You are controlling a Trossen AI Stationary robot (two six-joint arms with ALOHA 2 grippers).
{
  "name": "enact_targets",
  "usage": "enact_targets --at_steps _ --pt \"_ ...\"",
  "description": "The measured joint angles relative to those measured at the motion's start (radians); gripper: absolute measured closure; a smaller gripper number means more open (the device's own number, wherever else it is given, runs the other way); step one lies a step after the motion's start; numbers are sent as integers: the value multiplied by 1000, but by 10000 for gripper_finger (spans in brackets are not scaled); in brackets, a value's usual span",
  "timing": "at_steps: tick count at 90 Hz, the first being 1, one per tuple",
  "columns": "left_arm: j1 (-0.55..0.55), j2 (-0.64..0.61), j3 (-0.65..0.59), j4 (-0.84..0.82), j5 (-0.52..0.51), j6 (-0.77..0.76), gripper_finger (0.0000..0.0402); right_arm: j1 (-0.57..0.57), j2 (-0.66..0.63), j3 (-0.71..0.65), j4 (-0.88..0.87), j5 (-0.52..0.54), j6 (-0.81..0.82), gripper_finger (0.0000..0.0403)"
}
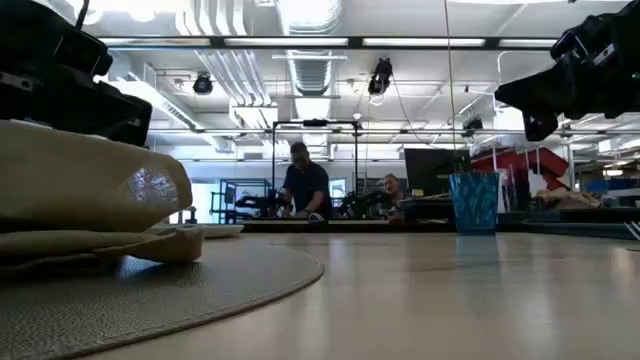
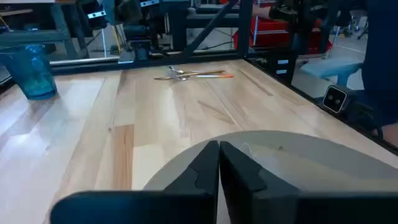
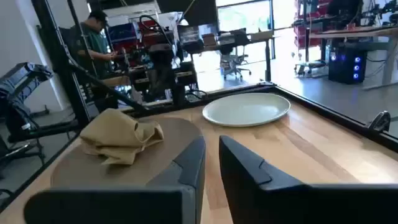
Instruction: Set table place
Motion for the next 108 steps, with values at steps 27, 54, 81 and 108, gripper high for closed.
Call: enact_targets --at_steps 27,54,81,108 --pt "0 0 0 0 0 0 402 0 0 0 0 0 0 371" --pt "0 0 0 0 0 0 402 0 0 0 0 0 0 371" --pt "-2 -2 0 1 133 -31 402 0 0 0 0 -8 0 371" --pt "-2 0 0 19 125 -23 402 0 0 0 9 -9 0 371"
